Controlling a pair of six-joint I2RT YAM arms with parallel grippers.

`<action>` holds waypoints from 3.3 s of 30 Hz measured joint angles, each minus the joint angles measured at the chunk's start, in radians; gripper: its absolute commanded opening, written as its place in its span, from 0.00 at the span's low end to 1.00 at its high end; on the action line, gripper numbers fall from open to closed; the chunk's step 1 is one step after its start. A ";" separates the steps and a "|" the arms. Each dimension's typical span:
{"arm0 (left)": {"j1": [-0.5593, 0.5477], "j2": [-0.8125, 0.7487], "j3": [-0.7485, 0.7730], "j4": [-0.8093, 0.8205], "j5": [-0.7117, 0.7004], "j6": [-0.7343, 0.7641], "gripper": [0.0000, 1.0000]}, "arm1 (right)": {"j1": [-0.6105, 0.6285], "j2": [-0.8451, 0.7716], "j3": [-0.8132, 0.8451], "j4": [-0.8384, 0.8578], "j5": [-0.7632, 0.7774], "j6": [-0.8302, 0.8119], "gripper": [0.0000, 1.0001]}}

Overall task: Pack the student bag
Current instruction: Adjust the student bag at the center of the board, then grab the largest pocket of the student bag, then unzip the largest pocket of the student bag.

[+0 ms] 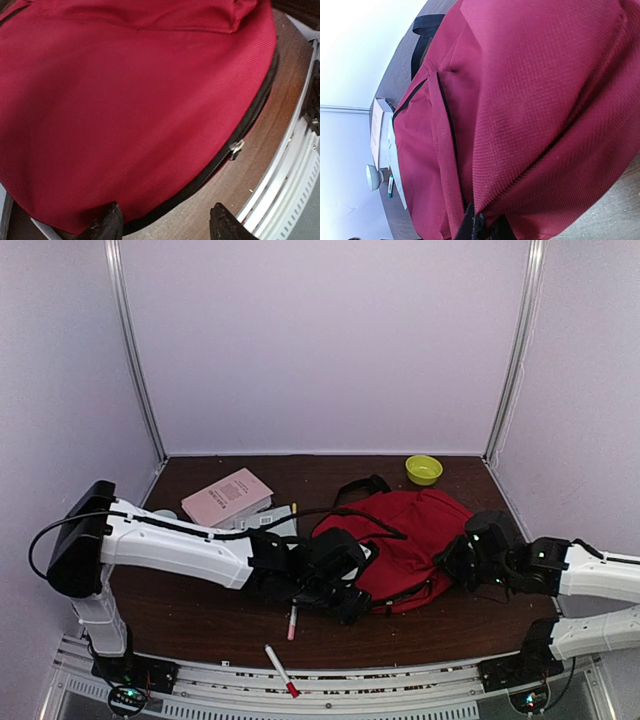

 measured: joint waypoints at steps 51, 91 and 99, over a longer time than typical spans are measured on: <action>0.059 0.024 -0.016 0.126 0.147 0.046 0.63 | 0.003 0.027 -0.113 0.061 0.063 -0.021 0.00; 0.061 0.200 0.129 0.161 -0.040 -0.026 0.33 | 0.003 0.093 0.037 0.056 0.051 -0.026 0.00; 0.063 0.212 0.150 0.177 -0.042 -0.014 0.00 | 0.003 0.093 0.054 0.057 0.049 -0.026 0.00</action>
